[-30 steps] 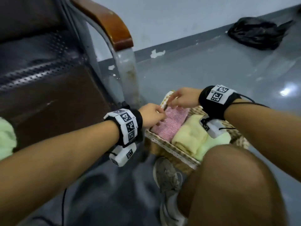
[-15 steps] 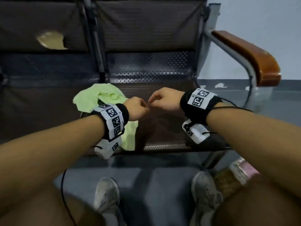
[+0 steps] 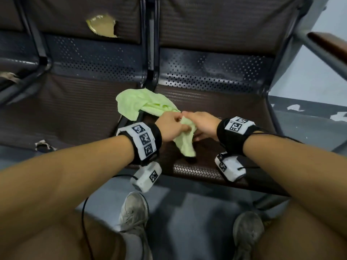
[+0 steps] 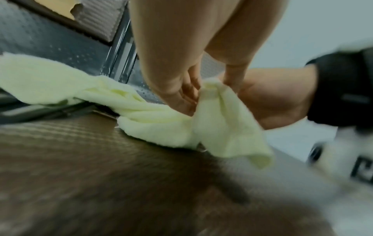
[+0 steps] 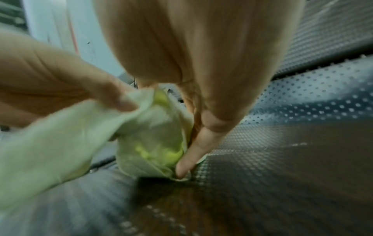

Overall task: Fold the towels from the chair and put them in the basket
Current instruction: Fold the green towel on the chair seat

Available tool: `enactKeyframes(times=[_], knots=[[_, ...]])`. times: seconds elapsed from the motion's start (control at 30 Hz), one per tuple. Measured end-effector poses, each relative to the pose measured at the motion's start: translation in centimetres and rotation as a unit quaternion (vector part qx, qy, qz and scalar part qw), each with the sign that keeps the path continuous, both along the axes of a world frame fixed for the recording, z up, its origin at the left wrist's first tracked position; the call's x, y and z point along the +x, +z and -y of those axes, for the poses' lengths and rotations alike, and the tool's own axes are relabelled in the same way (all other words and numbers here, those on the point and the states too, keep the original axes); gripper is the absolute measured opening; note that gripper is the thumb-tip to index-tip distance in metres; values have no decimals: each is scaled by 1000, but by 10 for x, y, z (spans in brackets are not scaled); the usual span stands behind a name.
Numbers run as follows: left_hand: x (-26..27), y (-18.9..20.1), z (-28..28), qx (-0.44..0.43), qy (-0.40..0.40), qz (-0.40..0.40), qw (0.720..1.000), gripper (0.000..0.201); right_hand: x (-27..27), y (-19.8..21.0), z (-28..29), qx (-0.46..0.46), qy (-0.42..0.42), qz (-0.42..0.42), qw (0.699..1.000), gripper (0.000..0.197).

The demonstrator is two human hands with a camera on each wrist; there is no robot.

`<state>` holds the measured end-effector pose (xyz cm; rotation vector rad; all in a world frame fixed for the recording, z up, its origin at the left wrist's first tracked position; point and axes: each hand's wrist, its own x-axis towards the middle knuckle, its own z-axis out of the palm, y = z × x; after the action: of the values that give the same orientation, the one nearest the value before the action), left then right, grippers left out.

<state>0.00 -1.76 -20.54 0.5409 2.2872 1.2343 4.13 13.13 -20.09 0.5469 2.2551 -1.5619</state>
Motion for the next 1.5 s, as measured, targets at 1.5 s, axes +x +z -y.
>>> enactKeyframes(times=[1.5], knots=[[25, 39, -58, 29, -44, -288, 956, 20, 48, 58, -83, 80, -175, -185, 964, 37]])
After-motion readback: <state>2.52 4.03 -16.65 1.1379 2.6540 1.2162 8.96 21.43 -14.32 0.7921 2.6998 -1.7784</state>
